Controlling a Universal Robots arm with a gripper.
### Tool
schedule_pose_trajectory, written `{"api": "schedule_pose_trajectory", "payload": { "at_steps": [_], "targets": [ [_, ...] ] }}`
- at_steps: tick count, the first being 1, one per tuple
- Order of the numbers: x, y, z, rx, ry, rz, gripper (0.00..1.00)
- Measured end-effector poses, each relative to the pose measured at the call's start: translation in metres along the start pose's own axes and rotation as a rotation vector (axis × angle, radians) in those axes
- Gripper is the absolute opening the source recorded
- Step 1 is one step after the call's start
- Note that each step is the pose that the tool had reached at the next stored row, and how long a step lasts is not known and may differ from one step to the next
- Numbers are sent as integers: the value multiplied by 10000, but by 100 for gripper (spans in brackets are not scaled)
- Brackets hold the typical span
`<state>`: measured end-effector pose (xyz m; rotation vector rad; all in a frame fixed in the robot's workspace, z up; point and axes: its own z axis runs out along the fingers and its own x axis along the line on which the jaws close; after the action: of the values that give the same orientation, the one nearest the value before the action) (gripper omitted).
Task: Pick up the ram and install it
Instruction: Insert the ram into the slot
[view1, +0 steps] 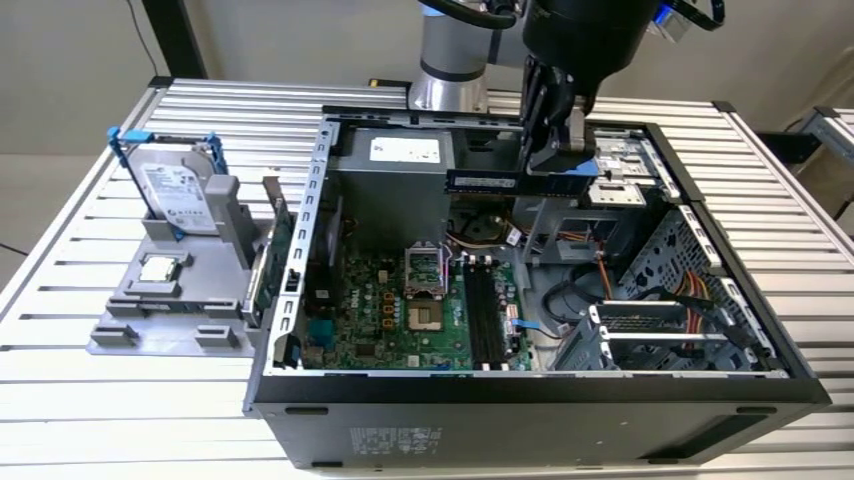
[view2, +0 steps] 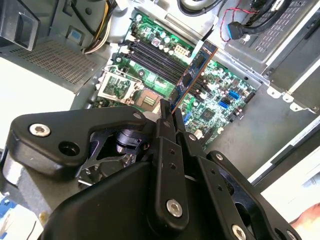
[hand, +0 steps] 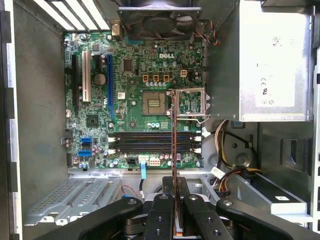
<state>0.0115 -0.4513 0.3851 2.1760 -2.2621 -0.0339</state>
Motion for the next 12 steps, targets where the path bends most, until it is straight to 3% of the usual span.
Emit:
{"api": "schedule_pose_trajectory", "payload": {
  "at_steps": [12],
  "targets": [
    [0,0,1,11,-13,865,0]
  ]
}}
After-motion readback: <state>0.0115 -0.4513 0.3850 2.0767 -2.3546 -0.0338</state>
